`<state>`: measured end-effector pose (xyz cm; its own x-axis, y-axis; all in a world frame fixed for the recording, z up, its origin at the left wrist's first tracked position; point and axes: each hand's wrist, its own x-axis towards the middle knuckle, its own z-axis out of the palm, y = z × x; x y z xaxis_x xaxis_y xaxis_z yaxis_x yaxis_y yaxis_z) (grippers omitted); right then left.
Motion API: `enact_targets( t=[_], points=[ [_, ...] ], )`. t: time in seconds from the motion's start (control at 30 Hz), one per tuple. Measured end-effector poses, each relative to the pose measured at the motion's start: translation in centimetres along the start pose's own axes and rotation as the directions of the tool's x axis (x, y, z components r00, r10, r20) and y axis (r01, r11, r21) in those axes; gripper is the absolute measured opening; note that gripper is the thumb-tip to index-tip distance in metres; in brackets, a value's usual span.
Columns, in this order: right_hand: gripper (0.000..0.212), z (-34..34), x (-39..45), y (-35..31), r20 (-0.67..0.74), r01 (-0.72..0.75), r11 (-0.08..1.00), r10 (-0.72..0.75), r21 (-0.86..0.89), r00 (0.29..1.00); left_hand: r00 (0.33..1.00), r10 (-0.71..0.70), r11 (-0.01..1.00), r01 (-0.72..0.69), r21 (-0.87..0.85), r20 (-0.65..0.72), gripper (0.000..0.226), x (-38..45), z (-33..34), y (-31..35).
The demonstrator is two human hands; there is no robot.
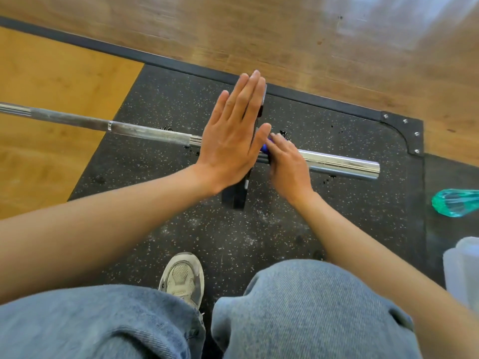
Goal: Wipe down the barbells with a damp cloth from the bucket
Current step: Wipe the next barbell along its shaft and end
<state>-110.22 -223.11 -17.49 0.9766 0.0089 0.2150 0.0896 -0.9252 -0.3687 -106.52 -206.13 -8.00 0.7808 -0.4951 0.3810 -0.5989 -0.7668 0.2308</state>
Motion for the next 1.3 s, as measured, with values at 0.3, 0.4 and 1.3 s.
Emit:
enact_targets(
  t=[0.3,0.4,1.3],
  points=[
    [0.047,2.0,3.8,1.7,-0.045,0.025,0.999,-0.023,0.045,0.999,1.0,0.004,1.0,-0.004,-0.027,-0.004,0.063,2.7,2.7,-0.8],
    [0.04,2.6,6.3,1.5,-0.124,-0.152,0.987,0.157,0.053,0.98,0.998,-0.048,0.998,0.047,-0.037,-0.046,0.065,5.5,2.8,-1.0],
    [0.029,2.3,15.6,7.7,-0.285,-0.276,0.955,0.296,0.108,0.912,0.984,-0.168,0.98,0.174,-0.1,0.061,0.083,19.4,6.9,-5.2]
  ],
)
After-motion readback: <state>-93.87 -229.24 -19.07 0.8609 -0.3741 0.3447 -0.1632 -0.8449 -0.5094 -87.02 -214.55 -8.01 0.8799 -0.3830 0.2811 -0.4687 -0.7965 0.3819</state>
